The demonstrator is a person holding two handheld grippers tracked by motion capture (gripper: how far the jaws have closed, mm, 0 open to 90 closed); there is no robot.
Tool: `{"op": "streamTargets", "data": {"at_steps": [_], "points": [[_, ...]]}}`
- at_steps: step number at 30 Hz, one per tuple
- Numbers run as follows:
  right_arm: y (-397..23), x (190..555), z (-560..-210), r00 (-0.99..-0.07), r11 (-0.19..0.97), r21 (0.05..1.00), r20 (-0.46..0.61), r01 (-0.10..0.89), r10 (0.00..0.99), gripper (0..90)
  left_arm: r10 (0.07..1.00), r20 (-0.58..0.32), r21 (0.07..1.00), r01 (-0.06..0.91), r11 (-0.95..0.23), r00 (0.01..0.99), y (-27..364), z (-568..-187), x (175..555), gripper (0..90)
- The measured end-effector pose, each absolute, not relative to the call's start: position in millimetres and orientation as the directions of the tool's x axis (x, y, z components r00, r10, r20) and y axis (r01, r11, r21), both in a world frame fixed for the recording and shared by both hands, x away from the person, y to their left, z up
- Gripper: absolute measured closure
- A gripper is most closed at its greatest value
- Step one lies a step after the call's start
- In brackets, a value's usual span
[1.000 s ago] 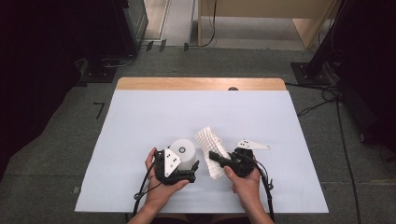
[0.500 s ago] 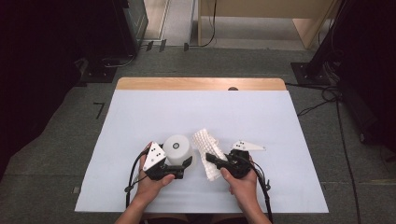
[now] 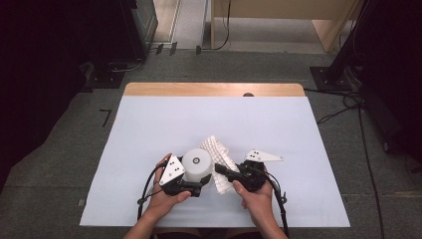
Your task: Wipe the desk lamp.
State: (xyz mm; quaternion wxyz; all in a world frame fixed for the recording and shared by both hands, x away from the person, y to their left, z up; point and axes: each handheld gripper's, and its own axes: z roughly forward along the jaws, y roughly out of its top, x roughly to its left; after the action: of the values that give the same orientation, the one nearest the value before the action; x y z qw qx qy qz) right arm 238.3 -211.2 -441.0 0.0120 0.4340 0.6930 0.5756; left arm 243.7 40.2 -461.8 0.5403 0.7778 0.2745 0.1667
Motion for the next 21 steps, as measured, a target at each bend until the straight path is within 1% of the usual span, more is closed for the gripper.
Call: {"op": "streamTargets", "data": {"at_steps": [5,9,13,19,21], "points": [[-214,234,-428,-0.647,-0.053,0.831,0.469,0.554,0.601,73.9,0.604,-0.010,0.926,0.235,-0.295,0.797,36,-464,242,8.2],[-215,234,-427,-0.649,-0.055,0.831,0.472,0.553,0.597,73.8,0.603,-0.006,0.929,0.228,-0.293,0.798,38,-463,242,8.3],[-212,239,-437,-0.643,-0.032,0.813,0.484,0.582,0.594,73.8,0.602,-0.033,0.940,0.230,-0.253,0.798,44,-458,244,8.3],[-206,247,-461,-0.612,-0.013,0.749,0.552,0.663,0.566,73.8,0.608,-0.078,0.953,0.239,-0.187,0.790,54,-451,247,8.4],[-203,248,-466,-0.612,0.005,0.742,0.549,0.670,0.569,73.8,0.613,-0.082,0.954,0.239,-0.179,0.786,56,-450,247,8.4]]}}
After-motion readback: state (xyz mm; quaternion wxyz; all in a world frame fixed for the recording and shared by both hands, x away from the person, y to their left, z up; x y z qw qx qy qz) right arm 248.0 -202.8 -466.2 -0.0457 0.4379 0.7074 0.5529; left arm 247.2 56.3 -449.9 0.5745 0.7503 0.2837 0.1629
